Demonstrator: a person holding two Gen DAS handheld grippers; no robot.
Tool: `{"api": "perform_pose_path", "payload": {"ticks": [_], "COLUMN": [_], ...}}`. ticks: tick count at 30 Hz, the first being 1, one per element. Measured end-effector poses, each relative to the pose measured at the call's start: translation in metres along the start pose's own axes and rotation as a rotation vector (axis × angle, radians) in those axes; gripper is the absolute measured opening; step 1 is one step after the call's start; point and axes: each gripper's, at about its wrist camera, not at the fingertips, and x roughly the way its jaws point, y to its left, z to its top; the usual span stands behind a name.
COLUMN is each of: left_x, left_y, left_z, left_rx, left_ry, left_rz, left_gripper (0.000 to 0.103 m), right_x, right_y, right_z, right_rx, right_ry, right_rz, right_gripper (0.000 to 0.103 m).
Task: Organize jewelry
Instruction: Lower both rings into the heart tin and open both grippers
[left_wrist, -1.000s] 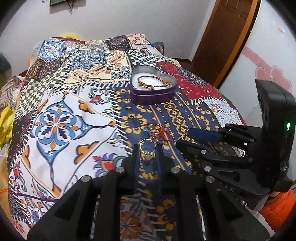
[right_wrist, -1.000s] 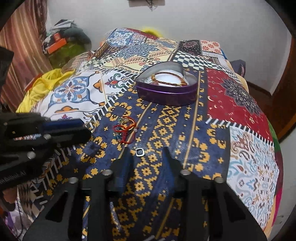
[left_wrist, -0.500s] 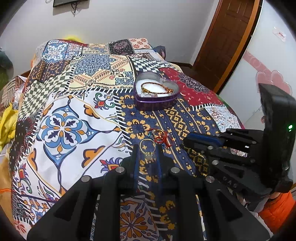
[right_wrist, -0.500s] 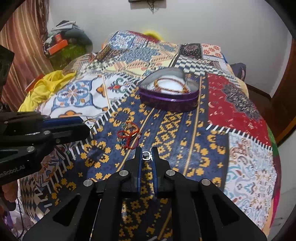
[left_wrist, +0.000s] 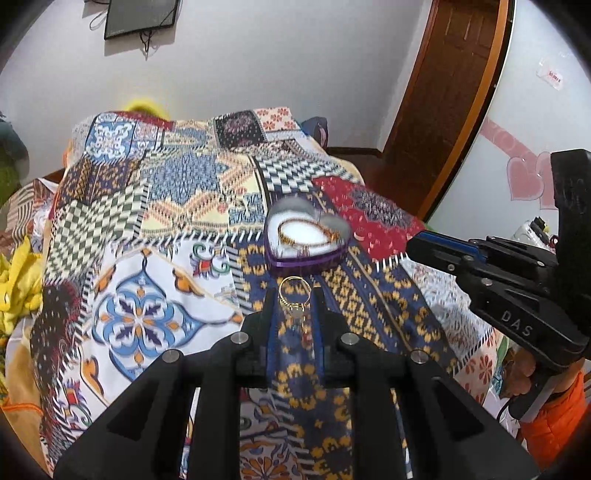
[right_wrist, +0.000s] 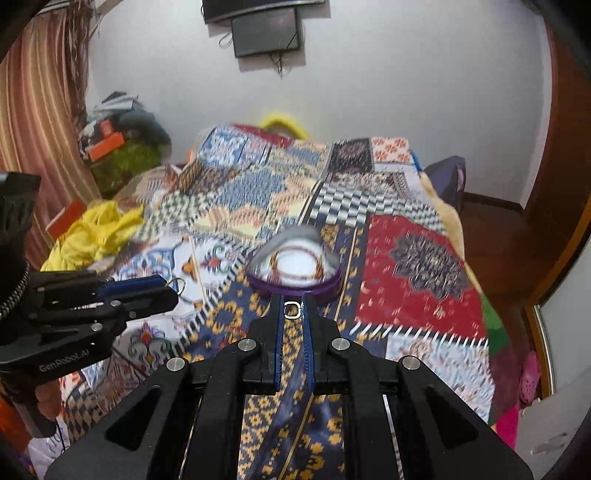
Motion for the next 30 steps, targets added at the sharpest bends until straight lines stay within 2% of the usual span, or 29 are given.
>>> {"api": "perform_pose_path", "payload": {"ticks": [8,14,30], "left_x": [0.008,0.024,0.089], "left_y": [-0.001,-0.002,0.002], "left_z": [0.023,0.035,0.056], "left_rx": [0.013,0.034,0.056], "left_ry": [-0.033,-0.033,0.042], "left_rz": [0.003,0.009,-0.005], "left_gripper": [0.015,0.015,0.015], "right_x": [0.000,0.009,0.061], "right_y": [-0.004,-0.011,-0.023], "right_z": [0.018,0.026,0.021], "right_rx": [0.020,0.031,0.058], "right_ry": [-0.054,-0.062,0.028], "right_rz": [0.001,0.001,0.026], "right_gripper": [0.008,0.008,0.008]}}
